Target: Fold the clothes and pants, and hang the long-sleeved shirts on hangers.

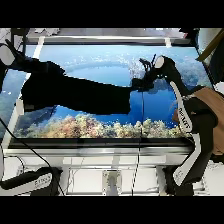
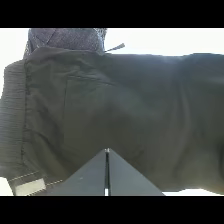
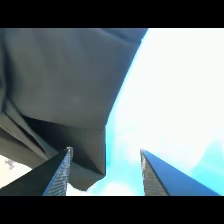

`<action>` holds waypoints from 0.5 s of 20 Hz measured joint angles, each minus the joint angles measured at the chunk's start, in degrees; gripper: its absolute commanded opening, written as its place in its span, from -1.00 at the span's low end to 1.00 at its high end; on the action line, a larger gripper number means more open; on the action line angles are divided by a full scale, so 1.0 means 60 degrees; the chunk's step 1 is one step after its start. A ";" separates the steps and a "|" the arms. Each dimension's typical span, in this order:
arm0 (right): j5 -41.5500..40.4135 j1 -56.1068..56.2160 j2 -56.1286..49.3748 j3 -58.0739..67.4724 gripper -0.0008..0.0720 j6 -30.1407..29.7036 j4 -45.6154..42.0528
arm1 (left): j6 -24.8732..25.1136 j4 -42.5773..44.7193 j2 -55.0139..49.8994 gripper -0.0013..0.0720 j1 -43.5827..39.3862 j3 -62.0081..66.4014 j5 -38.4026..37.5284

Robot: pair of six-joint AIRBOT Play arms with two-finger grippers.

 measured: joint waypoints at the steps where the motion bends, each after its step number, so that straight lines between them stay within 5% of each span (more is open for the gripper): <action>1: -0.0313 -0.0058 0.0018 -0.0350 0.31 0.0004 0.0273 | 0.0000 -0.0106 -0.0022 -0.90 0.0000 0.0000 -0.0004; 5: -0.1574 -0.0244 0.0058 -0.0973 0.31 0.0029 0.0958 | 0.0004 -0.0353 -0.0149 -0.90 0.0000 -0.0004 -0.0076; 10: -0.1246 -0.0481 0.0040 -0.1228 0.26 0.0321 0.1279 | 0.0004 -0.0539 -0.0386 -0.90 0.0000 -0.0011 -0.0193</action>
